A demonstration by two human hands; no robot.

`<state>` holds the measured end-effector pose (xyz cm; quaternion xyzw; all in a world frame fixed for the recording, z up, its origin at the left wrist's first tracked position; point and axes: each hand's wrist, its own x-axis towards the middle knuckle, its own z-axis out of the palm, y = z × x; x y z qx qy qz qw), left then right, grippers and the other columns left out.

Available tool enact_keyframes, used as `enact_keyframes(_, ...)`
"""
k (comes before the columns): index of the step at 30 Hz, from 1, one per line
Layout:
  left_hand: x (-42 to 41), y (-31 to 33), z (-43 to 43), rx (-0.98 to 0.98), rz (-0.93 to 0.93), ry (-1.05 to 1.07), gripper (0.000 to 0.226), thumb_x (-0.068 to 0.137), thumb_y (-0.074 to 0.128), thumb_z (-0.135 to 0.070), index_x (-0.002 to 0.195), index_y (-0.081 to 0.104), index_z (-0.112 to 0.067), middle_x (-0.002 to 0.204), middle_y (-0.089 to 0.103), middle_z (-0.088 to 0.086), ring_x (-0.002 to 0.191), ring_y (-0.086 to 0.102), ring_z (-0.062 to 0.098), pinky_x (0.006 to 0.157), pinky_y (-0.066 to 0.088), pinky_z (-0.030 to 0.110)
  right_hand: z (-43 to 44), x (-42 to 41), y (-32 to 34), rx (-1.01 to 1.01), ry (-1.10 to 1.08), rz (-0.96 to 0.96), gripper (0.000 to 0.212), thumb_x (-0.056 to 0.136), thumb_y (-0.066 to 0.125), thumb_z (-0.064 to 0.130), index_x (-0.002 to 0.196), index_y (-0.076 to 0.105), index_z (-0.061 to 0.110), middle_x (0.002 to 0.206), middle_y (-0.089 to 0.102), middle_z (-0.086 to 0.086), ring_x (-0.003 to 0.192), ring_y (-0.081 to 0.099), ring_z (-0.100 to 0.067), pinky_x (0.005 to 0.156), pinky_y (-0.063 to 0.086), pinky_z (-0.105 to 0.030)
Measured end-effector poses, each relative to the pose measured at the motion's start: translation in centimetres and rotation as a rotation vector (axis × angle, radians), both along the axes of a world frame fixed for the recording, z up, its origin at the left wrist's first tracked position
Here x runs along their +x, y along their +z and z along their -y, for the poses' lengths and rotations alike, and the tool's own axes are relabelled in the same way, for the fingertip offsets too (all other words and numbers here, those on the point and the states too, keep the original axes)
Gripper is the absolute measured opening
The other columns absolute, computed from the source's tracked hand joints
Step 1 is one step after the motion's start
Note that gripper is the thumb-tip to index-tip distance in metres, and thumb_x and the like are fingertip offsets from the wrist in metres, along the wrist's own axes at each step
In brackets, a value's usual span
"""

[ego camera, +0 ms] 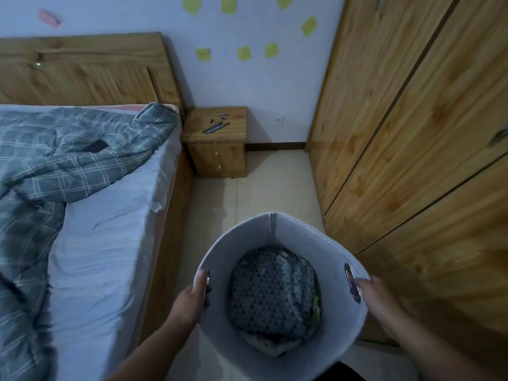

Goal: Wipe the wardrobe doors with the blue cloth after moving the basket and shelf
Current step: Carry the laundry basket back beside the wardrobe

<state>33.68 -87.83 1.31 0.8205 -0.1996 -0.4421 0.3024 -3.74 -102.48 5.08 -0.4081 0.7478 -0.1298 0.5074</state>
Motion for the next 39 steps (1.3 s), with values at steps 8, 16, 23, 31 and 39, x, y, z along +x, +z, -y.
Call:
enact_keyframes(8,5.3,-0.6,13.0,0.009,0.035,-0.046,0.075,0.097,0.038,-0.074,0.084,0.076,-0.011,0.065,0.072,0.000,0.066,0.066,0.016,0.067,0.050,0.032,12.1,5.3,-2.0,0.016,-0.026,0.025,0.021,0.094,0.050,-0.004,0.077,0.061,-0.009,0.075,0.055,-0.024,0.072,0.050,-0.029,0.060,0.031,-0.034)
enact_keyframes(16,9.3,0.3,24.9,0.025,0.080,-0.022,0.078,0.097,0.036,-0.075,0.081,0.077,-0.010,0.065,0.075,0.000,0.066,0.068,0.015,0.066,0.051,0.030,25.6,9.5,-2.0,0.054,-0.042,0.029,0.023,0.091,0.053,-0.007,0.069,0.061,-0.006,0.063,0.055,-0.019,0.066,0.050,-0.028,0.065,0.034,-0.034)
enact_keyframes(23,14.2,-0.4,36.5,0.033,0.051,-0.085,0.073,0.099,0.035,-0.071,0.084,0.075,-0.012,0.066,0.073,0.001,0.067,0.067,0.018,0.066,0.049,0.030,35.3,14.1,-1.8,0.059,-0.071,-0.007,0.017,0.089,0.057,0.000,0.074,0.064,-0.004,0.064,0.061,-0.015,0.065,0.056,-0.028,0.066,0.039,-0.034)
enact_keyframes(31,21.6,-2.2,52.1,0.027,0.049,-0.273,0.074,0.100,0.034,-0.069,0.086,0.077,-0.011,0.078,0.078,0.008,0.077,0.072,0.021,0.074,0.052,0.032,43.5,19.4,-1.8,0.076,-0.223,-0.030,0.022,0.091,0.055,0.004,0.093,0.067,-0.014,0.089,0.067,-0.038,0.075,0.060,-0.034,0.070,0.042,-0.039)
enact_keyframes(39,23.1,-0.1,67.1,0.010,0.065,-0.511,0.072,0.104,0.029,-0.064,0.092,0.075,-0.010,0.079,0.073,0.006,0.075,0.067,0.019,0.070,0.048,0.030,49.1,21.4,-0.8,0.074,-0.397,-0.043,0.023,0.092,0.058,0.011,0.094,0.071,-0.008,0.083,0.073,-0.024,0.075,0.067,-0.036,0.064,0.042,-0.033)
